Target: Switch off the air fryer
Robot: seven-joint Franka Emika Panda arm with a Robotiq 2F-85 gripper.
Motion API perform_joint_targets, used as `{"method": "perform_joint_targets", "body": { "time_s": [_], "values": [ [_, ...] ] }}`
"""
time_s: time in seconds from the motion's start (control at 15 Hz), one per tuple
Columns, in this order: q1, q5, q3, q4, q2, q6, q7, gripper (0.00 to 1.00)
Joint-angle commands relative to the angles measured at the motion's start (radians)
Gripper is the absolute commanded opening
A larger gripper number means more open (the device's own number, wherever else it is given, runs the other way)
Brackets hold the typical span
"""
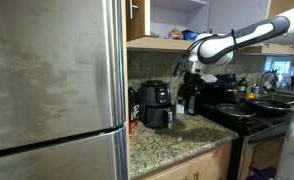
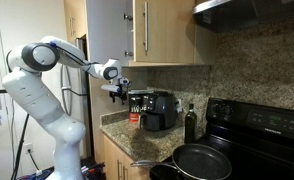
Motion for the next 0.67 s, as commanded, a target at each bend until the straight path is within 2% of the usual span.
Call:
{"method": "perform_joint_targets", "body": {
  "time_s": [0.0,0.2,0.27,0.33,0.47,0.53,0.6],
  "values": [
    [-0.075,-0.064,0.065,-0.013,0.17,0.221,0.13,1.0],
    [-0.093,-0.081,0.08,-0.02,0.254,0.447,0.218,1.0],
    [-0.071,-0.066,0.061,-0.025,0.213,0.355,0.173,1.0],
    [-0.074,-0.069,0.063,-0.024,0.245,0.412,0.189,1.0],
    [-0.076,-0.069,0.064,-0.023,0.264,0.441,0.2,1.0],
    [-0.109,-0.141,0.081,-0.019,0.285,0.483,0.245,1.0],
    [-0.109,-0.125,0.071,0.006,0.327,0.534,0.248,1.0]
  ]
}}
